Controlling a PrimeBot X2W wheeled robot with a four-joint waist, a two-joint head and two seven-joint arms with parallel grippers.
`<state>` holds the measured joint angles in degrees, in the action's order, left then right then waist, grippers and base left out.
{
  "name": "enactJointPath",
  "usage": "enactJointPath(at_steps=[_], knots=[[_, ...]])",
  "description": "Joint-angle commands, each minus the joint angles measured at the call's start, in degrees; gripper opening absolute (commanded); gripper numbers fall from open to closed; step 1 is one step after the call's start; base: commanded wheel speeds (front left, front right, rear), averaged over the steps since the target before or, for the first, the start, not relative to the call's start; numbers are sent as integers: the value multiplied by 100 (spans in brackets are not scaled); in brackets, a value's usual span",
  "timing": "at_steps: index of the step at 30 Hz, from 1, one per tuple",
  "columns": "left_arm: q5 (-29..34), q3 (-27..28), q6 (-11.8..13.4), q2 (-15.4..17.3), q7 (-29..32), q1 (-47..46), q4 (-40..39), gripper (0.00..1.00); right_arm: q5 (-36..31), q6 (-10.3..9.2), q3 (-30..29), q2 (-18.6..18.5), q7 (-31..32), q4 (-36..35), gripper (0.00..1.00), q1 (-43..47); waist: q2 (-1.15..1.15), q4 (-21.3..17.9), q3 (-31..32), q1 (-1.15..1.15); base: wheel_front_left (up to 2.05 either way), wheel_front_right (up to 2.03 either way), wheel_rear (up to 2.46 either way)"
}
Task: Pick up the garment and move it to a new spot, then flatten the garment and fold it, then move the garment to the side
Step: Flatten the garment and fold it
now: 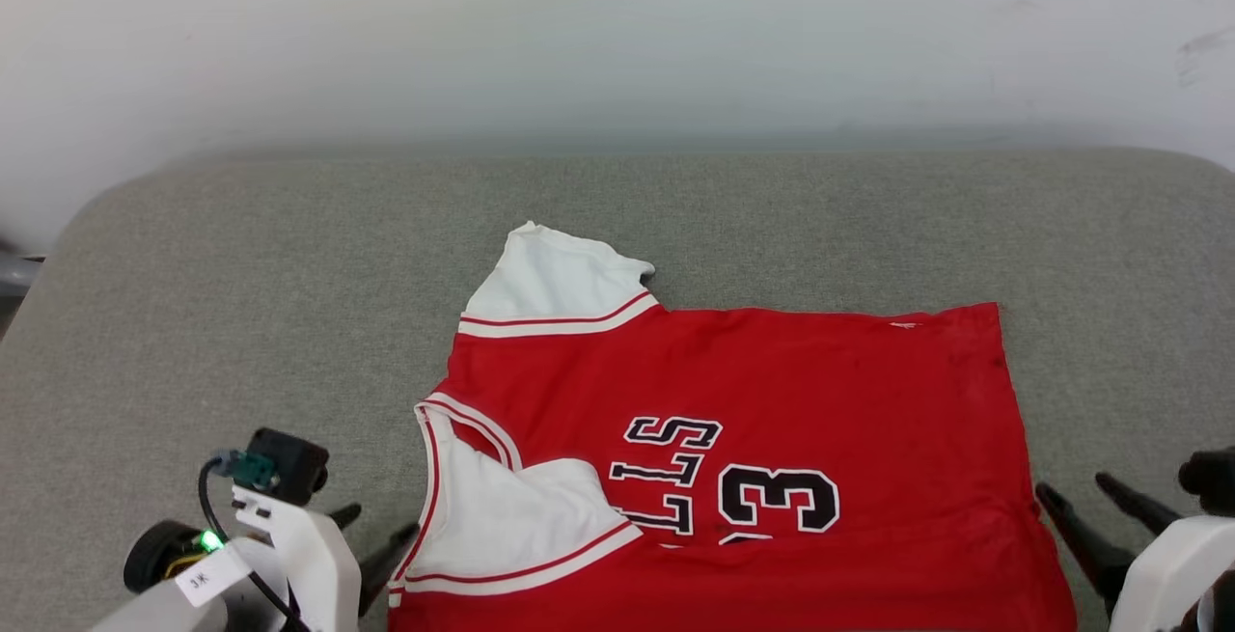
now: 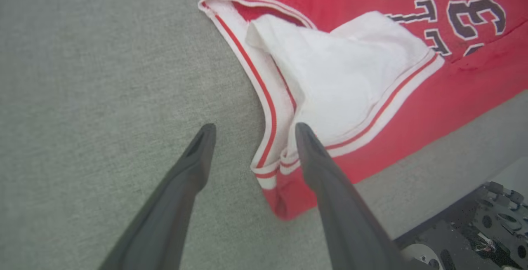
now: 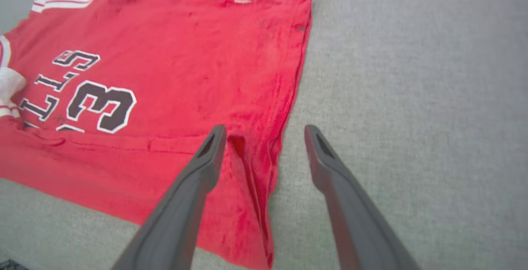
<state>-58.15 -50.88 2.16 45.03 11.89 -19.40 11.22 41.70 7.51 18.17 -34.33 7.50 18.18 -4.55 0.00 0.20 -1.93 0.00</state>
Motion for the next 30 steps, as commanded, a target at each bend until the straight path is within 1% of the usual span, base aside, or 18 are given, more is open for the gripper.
enactJointPath(at_steps=[1,6,8,12,16,19,23,27,30], knots=[[166,171,118,73,-220,-282,-183,100,-357,-5,-431,220,-437,-168,100,10,0,-35,34,0,0,0,0],[523,371,271,43,-526,-780,-236,100,-991,-5,-1132,686,-1035,-581,100,46,0,-134,-53,0,0,0,0],[580,460,275,-27,-596,-1029,-218,100,-1282,-5,-1380,876,-1198,-824,100,51,0,-190,-144,0,0,0,0],[685,587,150,-123,-557,-1611,-67,100,-1759,-5,-1685,1304,-1343,-1406,100,99,0,-321,-392,0,0,0,0],[734,668,-32,-189,-361,-2281,217,100,-2113,-5,-1815,1652,-1275,-2029,100,137,0,-483,-733,0,0,0,0],[697,706,-213,-267,-111,-2770,480,100,-2277,-5,-1841,1841,-1233,-2419,100,139,0,-589,-996,0,0,0,0],[585,736,-444,-388,389,-3479,921,100,-2483,-5,-1812,2027,-1143,-2872,100,88,0,-736,-1397,0,0,0,0],[255,748,-614,-582,1200,-4108,1415,100,-2597,-5,-1736,2118,-1076,-3126,100,-46,0,-861,-1754,0,0,0,0],[227,618,-684,-663,1814,-4583,1679,100,-2666,-5,-1696,2157,-1054,-3225,100,-129,0,-946,-1992,0,0,0,0]])
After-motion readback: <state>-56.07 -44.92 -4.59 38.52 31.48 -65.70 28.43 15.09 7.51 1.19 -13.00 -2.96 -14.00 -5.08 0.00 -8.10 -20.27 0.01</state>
